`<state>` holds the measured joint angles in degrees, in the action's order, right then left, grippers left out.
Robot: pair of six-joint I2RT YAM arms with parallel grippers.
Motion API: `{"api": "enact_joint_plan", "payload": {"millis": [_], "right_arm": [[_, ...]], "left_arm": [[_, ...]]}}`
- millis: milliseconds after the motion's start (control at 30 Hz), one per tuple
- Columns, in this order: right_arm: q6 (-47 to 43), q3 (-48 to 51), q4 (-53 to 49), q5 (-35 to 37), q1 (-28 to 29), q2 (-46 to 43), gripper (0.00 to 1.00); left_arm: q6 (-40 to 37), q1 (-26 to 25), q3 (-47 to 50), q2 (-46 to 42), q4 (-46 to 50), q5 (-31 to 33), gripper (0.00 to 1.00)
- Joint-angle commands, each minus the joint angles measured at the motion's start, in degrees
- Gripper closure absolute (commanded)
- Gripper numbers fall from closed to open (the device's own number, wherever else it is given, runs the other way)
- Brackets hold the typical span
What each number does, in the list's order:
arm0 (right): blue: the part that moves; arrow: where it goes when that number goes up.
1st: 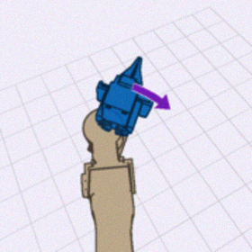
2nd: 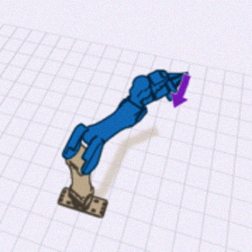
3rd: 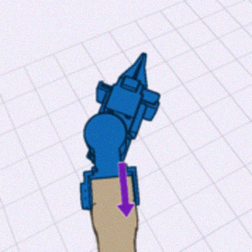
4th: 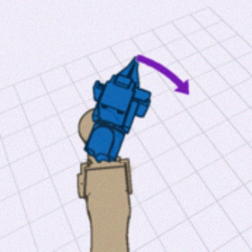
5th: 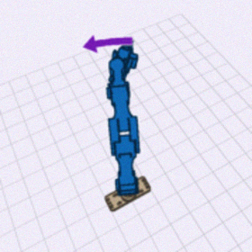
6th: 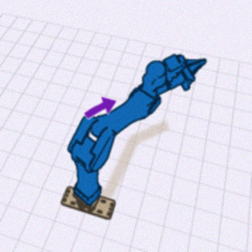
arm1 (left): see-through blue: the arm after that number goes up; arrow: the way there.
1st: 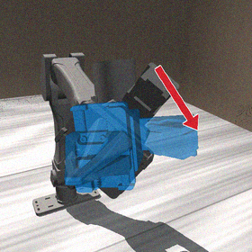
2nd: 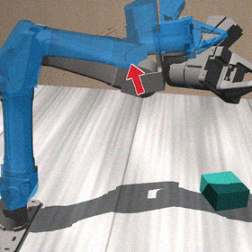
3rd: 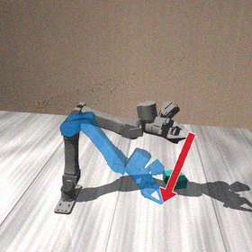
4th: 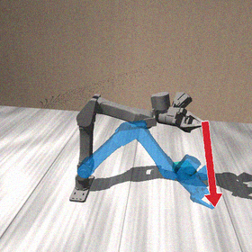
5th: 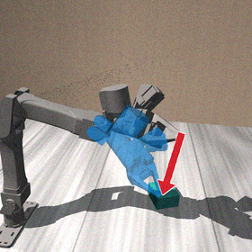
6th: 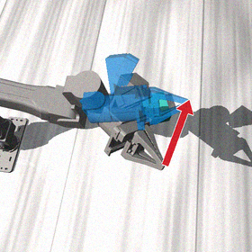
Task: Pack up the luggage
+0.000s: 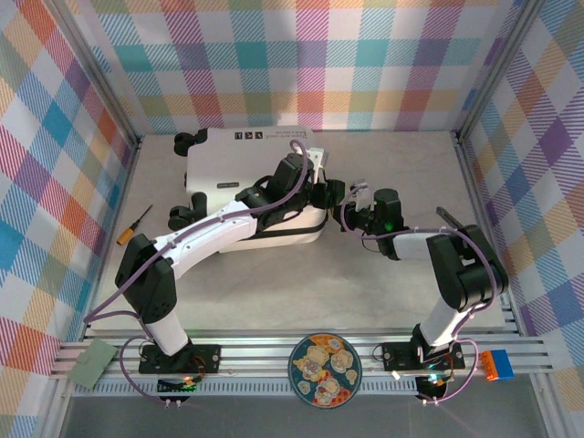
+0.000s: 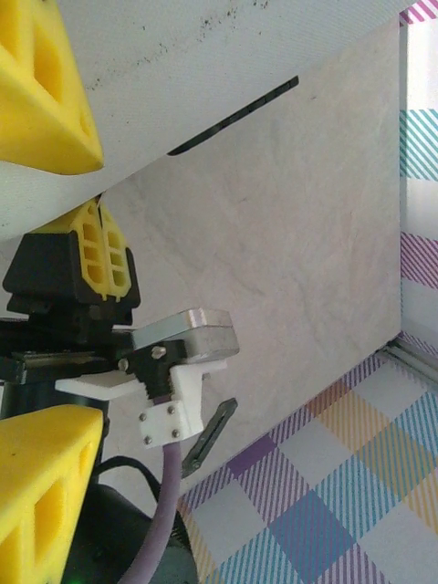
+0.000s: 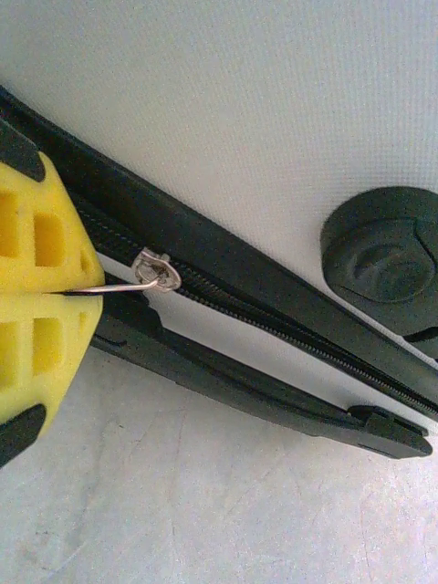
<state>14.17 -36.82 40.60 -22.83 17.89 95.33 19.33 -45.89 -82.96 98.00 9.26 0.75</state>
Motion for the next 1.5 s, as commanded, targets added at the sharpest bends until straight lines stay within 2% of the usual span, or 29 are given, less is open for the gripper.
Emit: {"api": "enact_joint_plan", "payload": {"millis": [0,233,900,1133,1333,1467], "right_arm": [[0.51,3.63,5.72,5.12,-1.91,-4.75,1.0],[-0.56,0.3,1.33,8.95,-2.8,-4.3,1.0],[8.5,-27.24,-3.18,5.18,-13.14,16.81,1.0],[8.92,-19.98,-1.31,4.29,-14.98,11.6,1.0],[8.68,-6.11,3.61,4.8,-13.0,1.97,1.0],[8.0,2.07,4.33,6.19,-9.54,-5.17,1.0]], "left_arm": [[3.3,-0.2,4.28,2.27,17.12,-0.07,0.33],[3.78,-0.76,6.0,1.33,17.46,-0.64,0.34],[4.22,-1.65,9.0,-1.35,18.43,0.53,0.36],[3.19,-1.57,9.02,-2.19,19.65,2.79,0.36],[1.14,-1.57,7.0,-3.92,20.71,4.39,0.36],[-1.1,-1.57,3.7,-4.9,20.97,3.8,0.36]]}}
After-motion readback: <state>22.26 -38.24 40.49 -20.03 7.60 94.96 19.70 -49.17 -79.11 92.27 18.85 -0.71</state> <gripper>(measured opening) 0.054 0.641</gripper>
